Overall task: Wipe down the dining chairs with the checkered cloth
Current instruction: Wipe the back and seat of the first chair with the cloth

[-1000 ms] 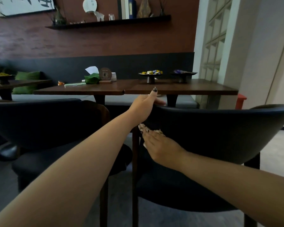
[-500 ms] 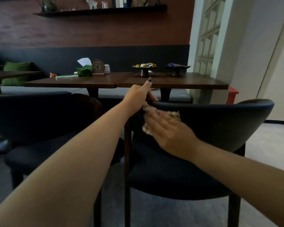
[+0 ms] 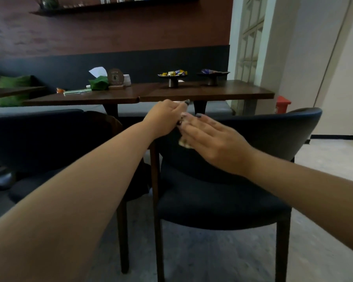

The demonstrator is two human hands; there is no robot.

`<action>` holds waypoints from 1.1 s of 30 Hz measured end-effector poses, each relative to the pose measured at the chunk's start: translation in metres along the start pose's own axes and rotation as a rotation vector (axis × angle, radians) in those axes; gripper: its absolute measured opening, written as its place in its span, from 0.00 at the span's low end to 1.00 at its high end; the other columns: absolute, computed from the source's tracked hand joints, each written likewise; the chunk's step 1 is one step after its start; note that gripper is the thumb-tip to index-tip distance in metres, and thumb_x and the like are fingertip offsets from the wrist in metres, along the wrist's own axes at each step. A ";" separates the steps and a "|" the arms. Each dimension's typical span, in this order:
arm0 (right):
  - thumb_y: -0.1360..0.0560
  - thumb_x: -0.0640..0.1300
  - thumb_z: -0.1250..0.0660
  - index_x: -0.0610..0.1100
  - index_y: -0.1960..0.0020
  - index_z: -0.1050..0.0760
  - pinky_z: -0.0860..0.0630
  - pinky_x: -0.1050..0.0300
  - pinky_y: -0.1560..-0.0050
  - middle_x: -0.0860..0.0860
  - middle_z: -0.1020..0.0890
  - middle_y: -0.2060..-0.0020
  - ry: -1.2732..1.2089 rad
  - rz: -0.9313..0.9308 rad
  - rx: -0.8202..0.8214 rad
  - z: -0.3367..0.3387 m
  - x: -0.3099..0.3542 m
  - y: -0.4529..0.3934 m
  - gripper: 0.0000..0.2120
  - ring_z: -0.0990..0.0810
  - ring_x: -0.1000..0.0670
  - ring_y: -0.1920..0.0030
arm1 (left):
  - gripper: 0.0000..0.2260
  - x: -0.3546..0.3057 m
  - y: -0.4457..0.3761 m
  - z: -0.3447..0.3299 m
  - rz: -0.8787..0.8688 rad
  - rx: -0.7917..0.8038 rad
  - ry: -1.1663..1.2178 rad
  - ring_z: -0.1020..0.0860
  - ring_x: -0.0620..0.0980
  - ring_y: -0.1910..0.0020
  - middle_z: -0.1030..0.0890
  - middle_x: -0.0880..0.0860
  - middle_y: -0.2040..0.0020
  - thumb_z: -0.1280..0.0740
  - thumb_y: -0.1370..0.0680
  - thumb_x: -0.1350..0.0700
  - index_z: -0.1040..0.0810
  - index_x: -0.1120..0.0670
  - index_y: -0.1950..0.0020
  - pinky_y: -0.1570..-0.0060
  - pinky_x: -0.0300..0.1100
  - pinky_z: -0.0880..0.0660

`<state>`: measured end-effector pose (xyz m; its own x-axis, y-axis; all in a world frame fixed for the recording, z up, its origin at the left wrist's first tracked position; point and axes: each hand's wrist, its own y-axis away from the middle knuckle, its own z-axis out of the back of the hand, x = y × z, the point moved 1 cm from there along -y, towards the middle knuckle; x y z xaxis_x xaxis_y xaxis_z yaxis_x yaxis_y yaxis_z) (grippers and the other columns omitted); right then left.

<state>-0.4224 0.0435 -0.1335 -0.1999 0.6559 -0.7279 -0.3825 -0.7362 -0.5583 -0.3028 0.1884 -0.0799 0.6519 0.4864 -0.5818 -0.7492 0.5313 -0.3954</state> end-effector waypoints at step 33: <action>0.21 0.36 0.39 0.36 0.34 0.27 0.33 0.51 0.30 0.42 0.25 0.34 -0.061 0.071 0.046 -0.062 0.058 0.082 0.17 0.27 0.45 0.33 | 0.23 -0.031 0.003 -0.029 -0.030 -0.168 -0.106 0.26 0.51 0.68 0.24 0.53 0.68 0.43 0.19 0.44 0.17 0.60 0.55 0.63 0.44 0.30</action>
<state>-0.4095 0.0110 -0.2457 -0.2816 0.6124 -0.7387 -0.4066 -0.7735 -0.4862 -0.3288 0.1548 -0.0833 0.6761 0.5469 -0.4937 -0.7326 0.4276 -0.5296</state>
